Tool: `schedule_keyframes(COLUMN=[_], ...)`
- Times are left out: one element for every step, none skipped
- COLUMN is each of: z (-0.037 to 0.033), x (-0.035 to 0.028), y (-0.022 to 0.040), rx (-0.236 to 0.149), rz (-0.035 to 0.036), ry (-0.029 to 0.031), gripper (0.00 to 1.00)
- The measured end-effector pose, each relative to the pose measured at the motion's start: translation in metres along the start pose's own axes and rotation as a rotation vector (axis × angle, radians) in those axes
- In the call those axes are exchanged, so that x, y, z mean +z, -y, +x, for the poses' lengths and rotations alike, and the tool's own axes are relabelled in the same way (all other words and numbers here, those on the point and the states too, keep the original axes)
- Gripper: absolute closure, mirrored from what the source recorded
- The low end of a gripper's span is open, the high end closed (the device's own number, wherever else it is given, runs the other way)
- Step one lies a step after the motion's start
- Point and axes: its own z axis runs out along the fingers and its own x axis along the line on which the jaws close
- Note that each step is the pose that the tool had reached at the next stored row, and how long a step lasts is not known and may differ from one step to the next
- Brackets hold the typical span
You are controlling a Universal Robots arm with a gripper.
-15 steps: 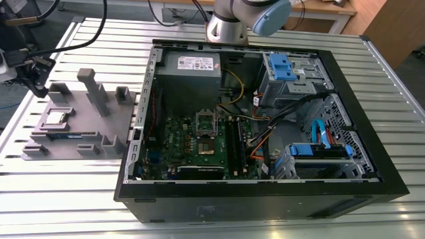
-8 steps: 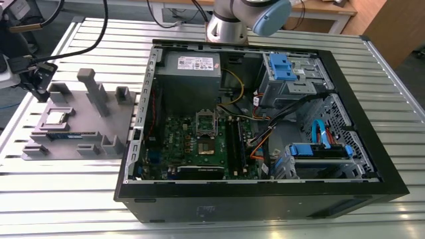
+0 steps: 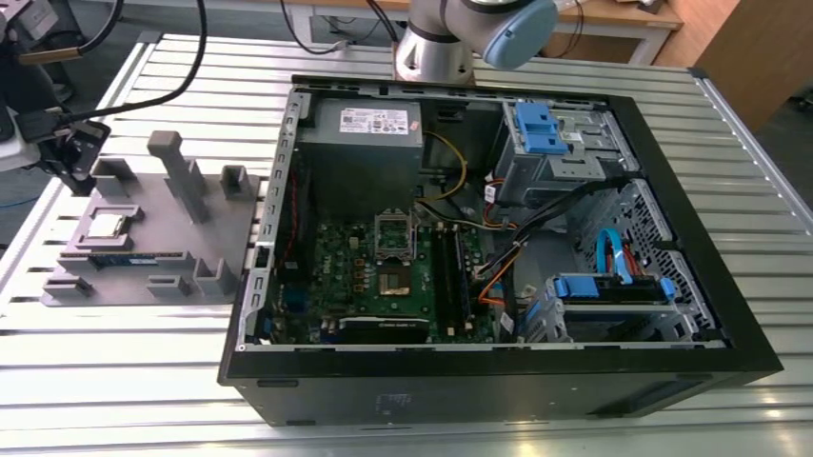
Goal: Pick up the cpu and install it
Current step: 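Reach for the cpu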
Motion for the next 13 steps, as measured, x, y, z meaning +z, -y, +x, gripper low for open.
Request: schedule_keyframes(z=[0.0001, 0.0003, 0.0007, 0.001, 0.0013, 0.0015, 0.0017, 0.0019, 0.0021, 0.0022, 0.0023, 0.0025, 0.0026], x=[0.0005, 0.0009, 0.0014, 0.002, 0.0025, 0.003, 0.0039, 0.0048, 0.0058, 0.0068, 0.0079, 0.009, 0.0099], y=[0.0, 0.0001, 0.0001, 0.0002, 0.0002, 0.0002, 0.0003, 0.0003, 0.0004, 0.0004, 0.0005, 0.0005, 0.0006], rx=[0.0, 0.0, 0.0, 0.0, 0.0, 0.0, 0.0, 0.0, 0.0, 0.0, 0.0, 0.0, 0.0], rz=[-0.0001, 0.0, 0.0001, 0.0, 0.0, 0.0, 0.0, -0.0001, 0.0, 0.0, 0.0001, 0.0, 0.0001], ry=[0.0001, -0.0001, -0.0002, -0.0002, -0.0002, -0.0002, -0.0001, 0.0, -0.0001, -0.0002, -0.0002, -0.0002, -0.0002], gripper=[0.89, 0.89, 0.89, 0.89, 0.89, 0.89, 0.89, 0.89, 0.89, 0.89, 0.89, 0.89, 0.89])
